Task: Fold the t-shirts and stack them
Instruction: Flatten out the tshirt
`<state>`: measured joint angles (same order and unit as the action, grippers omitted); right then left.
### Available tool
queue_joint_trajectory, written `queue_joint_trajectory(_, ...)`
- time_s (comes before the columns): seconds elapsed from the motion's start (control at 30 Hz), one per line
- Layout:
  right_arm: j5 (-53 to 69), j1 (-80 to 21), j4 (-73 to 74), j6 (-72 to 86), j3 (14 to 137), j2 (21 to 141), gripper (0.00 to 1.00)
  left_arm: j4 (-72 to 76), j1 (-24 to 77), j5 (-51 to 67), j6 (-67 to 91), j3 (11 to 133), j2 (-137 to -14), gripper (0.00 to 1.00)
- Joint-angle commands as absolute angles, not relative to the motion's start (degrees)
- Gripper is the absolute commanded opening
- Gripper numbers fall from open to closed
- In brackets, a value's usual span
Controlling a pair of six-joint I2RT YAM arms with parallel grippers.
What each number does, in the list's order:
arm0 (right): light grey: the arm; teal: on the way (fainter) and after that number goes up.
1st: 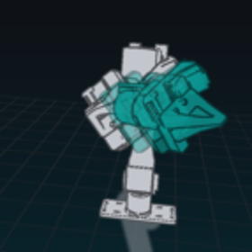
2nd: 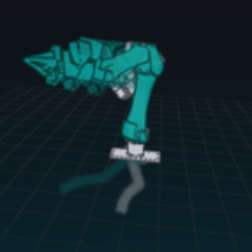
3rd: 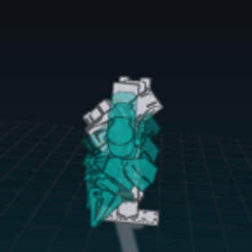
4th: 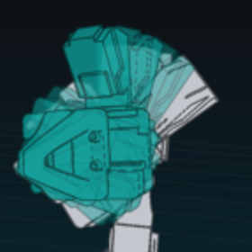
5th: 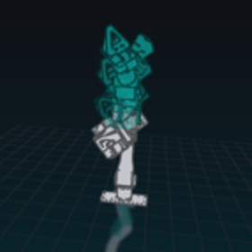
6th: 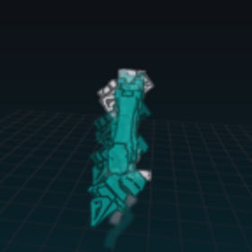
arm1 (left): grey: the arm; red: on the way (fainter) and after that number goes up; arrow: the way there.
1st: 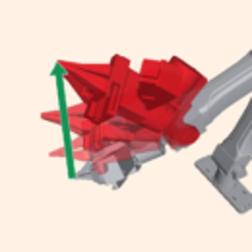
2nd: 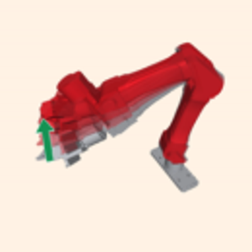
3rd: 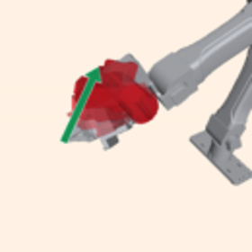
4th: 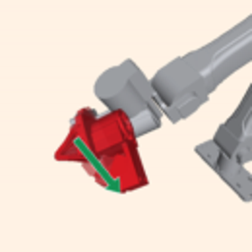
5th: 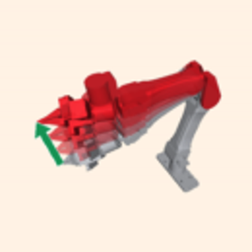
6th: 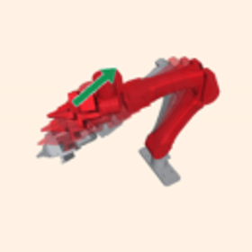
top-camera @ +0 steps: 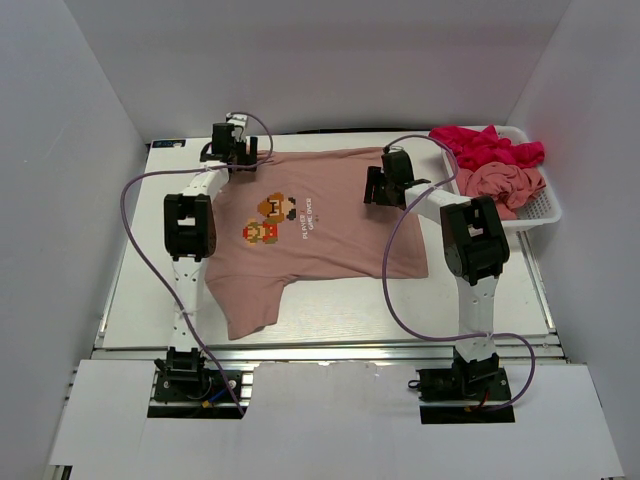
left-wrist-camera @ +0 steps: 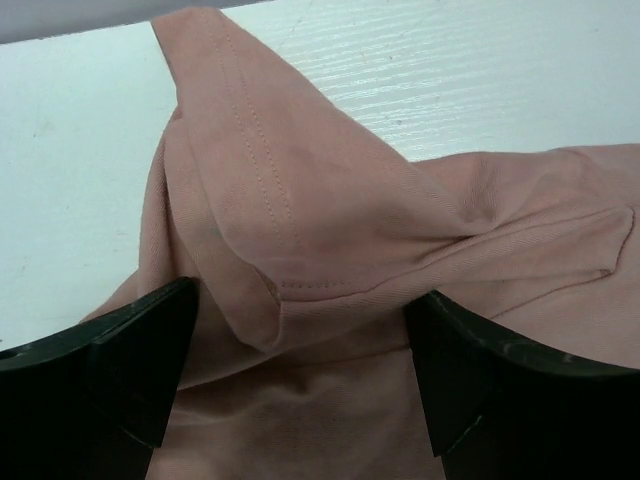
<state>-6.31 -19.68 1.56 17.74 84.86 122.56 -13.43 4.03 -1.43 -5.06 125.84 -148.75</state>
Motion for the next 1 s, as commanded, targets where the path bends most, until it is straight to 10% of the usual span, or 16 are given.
queue_joint_trajectory(0.0, -7.8, -20.1, 0.7, 17.5, 85.6, 120.9, 0.66, -13.0, 4.3, -0.1, -4.5, 128.2, -147.6, 0.94)
queue_joint_trajectory(0.97, -16.1, -25.2, -4.8, 14.0, 81.3, 121.2, 0.65, 3.1, 8.3, -7.2, -1.6, 144.0, -160.2, 0.94)
